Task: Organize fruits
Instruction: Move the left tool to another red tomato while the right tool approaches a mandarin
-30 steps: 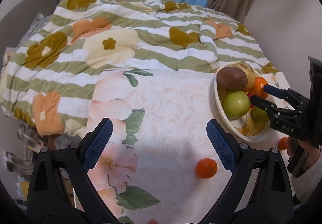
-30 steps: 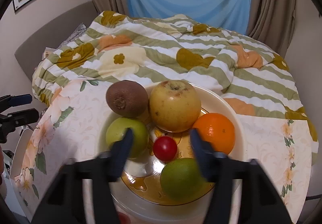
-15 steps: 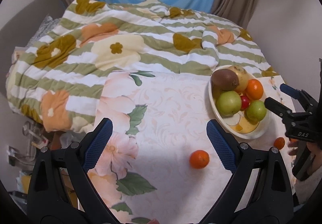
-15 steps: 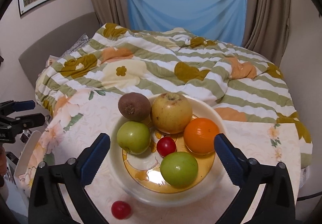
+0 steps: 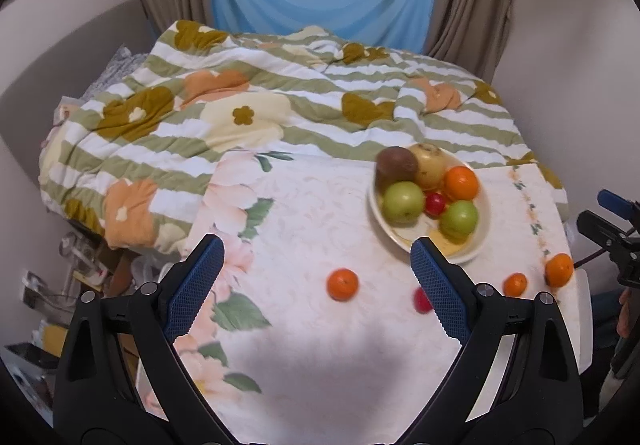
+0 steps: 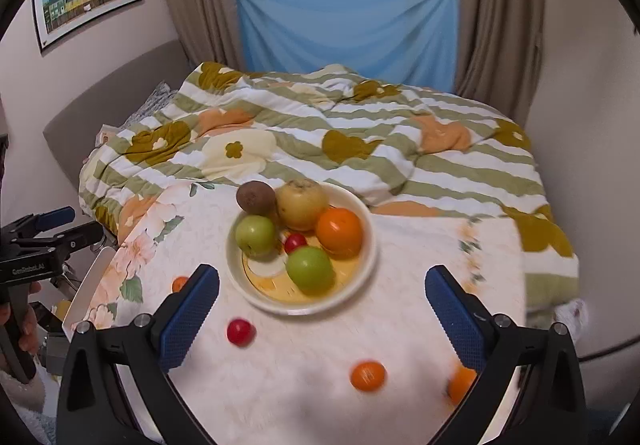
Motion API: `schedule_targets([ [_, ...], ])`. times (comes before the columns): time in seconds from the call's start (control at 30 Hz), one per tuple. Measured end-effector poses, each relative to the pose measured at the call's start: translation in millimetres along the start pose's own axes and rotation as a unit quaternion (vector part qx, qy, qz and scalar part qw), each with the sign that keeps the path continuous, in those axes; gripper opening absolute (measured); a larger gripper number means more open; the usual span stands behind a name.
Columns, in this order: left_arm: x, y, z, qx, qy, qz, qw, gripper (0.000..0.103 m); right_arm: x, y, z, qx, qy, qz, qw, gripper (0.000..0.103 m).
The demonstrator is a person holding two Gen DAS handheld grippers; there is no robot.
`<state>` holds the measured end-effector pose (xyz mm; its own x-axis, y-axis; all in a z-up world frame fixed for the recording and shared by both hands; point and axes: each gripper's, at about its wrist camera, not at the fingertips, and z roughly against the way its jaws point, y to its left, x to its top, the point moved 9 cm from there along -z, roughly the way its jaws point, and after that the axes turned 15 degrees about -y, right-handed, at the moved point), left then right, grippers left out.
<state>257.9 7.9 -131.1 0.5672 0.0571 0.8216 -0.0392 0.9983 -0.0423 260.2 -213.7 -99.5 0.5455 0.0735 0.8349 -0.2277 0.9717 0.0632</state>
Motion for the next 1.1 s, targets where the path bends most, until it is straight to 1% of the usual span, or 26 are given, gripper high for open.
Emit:
schedule_targets([
  [0.17, -12, -22, 24, 0.003, -0.010, -0.007, 0.9999, 0.102, -15, -25, 35, -0.021, -0.007, -0.001, 1.000, 0.103],
  [0.33, -31, -39, 28, 0.000, -0.002, -0.006, 1.0000, 0.101, -36, -49, 51, -0.042, -0.003, -0.014, 0.999, 0.103],
  [0.47, -46, -52, 23, -0.010, 0.007, -0.010, 0.9999, 0.101, -62, -68, 56, -0.058, 0.014, -0.030, 0.998, 0.103],
  [0.6, -61, -66, 9, -0.022, 0.022, -0.019, 0.9993, 0.101, -86, -77, 55, -0.060, 0.030, -0.039, 0.997, 0.103],
  [0.77, -84, -82, -20, -0.052, 0.047, -0.039, 0.9968, 0.101, -113, -78, 43, -0.056, 0.044, -0.037, 0.997, 0.103],
  [0.9, -104, -95, -44, -0.081, 0.067, -0.068, 0.9922, 0.101, -131, -76, 27, -0.047, 0.052, -0.035, 0.997, 0.103],
  [1.0, -114, -103, -56, -0.099, 0.078, -0.079, 0.9889, 0.101, -140, -74, 16, -0.043, 0.057, -0.029, 0.997, 0.103],
  [1.1, -124, -110, -70, -0.114, 0.093, -0.088, 0.9851, 0.095, -146, -70, 6, -0.040, 0.063, -0.025, 0.997, 0.103],
])
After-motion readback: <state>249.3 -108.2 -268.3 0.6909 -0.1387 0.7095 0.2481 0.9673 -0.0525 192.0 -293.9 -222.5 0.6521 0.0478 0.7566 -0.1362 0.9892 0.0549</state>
